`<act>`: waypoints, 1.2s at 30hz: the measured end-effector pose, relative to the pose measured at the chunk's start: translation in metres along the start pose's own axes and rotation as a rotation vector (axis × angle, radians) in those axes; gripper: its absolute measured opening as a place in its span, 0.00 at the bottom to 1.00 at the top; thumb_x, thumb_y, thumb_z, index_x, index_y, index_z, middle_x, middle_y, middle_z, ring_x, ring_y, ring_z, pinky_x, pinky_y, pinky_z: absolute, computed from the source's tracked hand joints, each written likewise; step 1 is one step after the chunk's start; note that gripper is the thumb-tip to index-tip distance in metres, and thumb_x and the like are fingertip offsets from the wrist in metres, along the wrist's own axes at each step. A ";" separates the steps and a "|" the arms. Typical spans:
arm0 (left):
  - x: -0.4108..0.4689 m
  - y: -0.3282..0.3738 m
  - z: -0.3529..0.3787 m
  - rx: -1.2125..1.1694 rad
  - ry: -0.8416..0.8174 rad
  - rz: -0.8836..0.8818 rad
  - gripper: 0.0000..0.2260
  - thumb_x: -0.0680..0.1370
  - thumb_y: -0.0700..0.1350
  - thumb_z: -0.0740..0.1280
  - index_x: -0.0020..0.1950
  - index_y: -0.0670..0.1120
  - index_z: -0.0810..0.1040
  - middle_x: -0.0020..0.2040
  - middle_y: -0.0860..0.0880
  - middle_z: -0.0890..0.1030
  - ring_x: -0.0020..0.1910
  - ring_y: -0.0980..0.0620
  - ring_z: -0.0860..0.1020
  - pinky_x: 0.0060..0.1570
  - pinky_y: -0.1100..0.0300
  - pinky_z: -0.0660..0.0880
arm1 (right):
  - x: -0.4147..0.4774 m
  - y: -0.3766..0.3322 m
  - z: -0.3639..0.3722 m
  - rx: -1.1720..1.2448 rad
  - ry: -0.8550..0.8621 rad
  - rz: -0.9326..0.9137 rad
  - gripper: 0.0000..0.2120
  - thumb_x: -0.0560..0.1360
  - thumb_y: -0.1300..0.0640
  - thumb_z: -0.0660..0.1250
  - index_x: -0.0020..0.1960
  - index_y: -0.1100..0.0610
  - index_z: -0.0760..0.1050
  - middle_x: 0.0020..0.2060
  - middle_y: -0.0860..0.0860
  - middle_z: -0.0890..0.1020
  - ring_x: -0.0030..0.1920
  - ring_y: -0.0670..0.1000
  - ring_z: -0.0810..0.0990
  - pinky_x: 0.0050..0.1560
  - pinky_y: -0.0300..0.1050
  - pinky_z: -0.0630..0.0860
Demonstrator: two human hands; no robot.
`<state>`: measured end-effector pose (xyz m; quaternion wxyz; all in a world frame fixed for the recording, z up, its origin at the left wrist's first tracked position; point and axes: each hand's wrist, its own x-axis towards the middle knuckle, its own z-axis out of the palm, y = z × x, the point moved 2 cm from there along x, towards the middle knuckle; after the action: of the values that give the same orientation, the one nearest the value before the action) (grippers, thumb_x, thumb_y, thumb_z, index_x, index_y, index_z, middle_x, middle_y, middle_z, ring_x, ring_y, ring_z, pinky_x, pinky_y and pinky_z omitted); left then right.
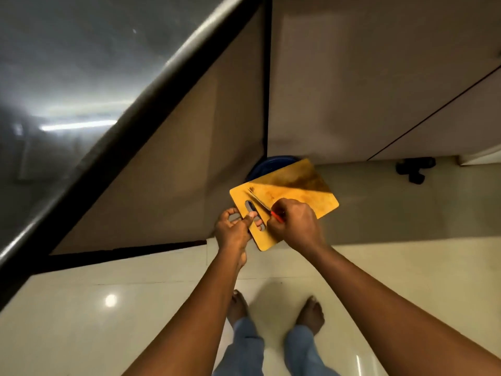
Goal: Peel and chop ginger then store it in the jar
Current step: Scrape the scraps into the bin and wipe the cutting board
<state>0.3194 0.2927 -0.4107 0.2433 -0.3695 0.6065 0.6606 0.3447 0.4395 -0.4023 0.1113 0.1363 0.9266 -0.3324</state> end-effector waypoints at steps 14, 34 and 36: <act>0.061 -0.045 -0.024 0.008 0.108 0.043 0.15 0.71 0.34 0.74 0.53 0.46 0.75 0.48 0.42 0.84 0.45 0.42 0.84 0.44 0.44 0.82 | 0.044 0.027 0.084 -0.070 -0.074 -0.071 0.12 0.79 0.49 0.65 0.56 0.56 0.80 0.49 0.53 0.80 0.47 0.51 0.77 0.45 0.43 0.74; 0.014 -0.045 -0.043 -0.011 0.274 0.072 0.14 0.72 0.35 0.74 0.55 0.42 0.76 0.44 0.44 0.83 0.43 0.43 0.84 0.38 0.50 0.81 | 0.092 0.096 0.053 -0.151 -0.060 0.163 0.08 0.76 0.56 0.67 0.50 0.58 0.82 0.44 0.55 0.82 0.42 0.53 0.80 0.45 0.49 0.80; 0.010 -0.043 -0.042 -0.021 0.290 0.069 0.14 0.72 0.35 0.74 0.55 0.42 0.76 0.45 0.44 0.83 0.44 0.43 0.84 0.40 0.50 0.81 | 0.075 0.083 0.049 -0.071 0.000 0.088 0.08 0.76 0.54 0.66 0.48 0.57 0.81 0.42 0.52 0.81 0.41 0.51 0.78 0.42 0.49 0.79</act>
<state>0.3549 0.2566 -0.4448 0.1263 -0.4425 0.6408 0.6145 0.3068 0.4831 -0.5106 0.1304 0.1728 0.9310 -0.2939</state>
